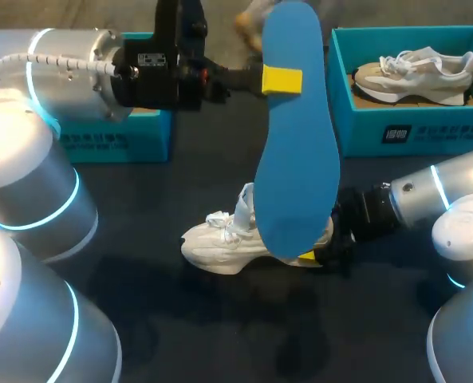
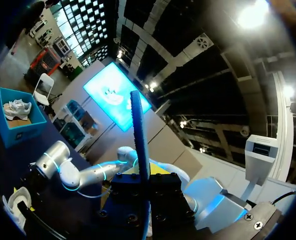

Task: Take the shoe out of the shoebox, open the shoe tongue, remove and reinsert the insole, then place the shoe into the shoebox

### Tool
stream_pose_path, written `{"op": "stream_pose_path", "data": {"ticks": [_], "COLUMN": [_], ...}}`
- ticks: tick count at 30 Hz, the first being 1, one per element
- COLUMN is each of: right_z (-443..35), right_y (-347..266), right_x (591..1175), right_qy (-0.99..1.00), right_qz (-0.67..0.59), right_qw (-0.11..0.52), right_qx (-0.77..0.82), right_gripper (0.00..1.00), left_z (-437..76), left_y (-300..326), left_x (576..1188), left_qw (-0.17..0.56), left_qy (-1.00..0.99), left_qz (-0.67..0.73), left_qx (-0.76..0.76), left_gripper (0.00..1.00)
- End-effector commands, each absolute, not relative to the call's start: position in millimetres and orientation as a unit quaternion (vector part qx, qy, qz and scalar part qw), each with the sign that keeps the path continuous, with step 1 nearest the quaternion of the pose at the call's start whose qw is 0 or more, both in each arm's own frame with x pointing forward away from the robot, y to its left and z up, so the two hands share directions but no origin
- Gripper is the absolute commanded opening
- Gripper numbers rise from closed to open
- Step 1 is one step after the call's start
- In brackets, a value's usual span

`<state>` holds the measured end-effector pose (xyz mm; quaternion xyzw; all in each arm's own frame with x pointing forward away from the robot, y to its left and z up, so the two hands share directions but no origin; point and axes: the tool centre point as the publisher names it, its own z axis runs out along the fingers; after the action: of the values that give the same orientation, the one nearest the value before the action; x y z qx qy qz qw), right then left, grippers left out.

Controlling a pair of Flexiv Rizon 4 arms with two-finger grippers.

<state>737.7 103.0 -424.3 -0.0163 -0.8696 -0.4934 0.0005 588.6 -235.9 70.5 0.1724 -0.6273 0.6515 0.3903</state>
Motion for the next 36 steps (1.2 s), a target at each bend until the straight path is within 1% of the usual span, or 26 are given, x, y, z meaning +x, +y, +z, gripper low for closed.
{"op": "stream_pose_path", "data": {"ticks": [1, 12, 36], "right_z": [-424.2, -424.2, -424.2], "right_y": [103.4, 103.4, 103.4], "right_x": [736.6, 736.6, 736.6], "right_qy": [-0.871, -0.871, -0.871], "right_qz": [-0.492, -0.492, -0.492], "right_qw": [0.000, 0.000, 0.000], "right_qx": [-0.017, -0.017, -0.017], "right_gripper": [0.00, 0.00, 0.00], "left_z": [61.6, 56.6, 54.8], "left_y": [-234.1, -229.5, -227.3], "left_x": [581.2, 569.0, 566.2], "left_qw": [0.391, 0.389, 0.380], "left_qy": [-0.625, -0.618, -0.622], "left_qz": [0.654, 0.660, 0.661], "left_qx": [0.173, 0.177, 0.178], "left_gripper": [0.00, 0.00, 0.00]}}
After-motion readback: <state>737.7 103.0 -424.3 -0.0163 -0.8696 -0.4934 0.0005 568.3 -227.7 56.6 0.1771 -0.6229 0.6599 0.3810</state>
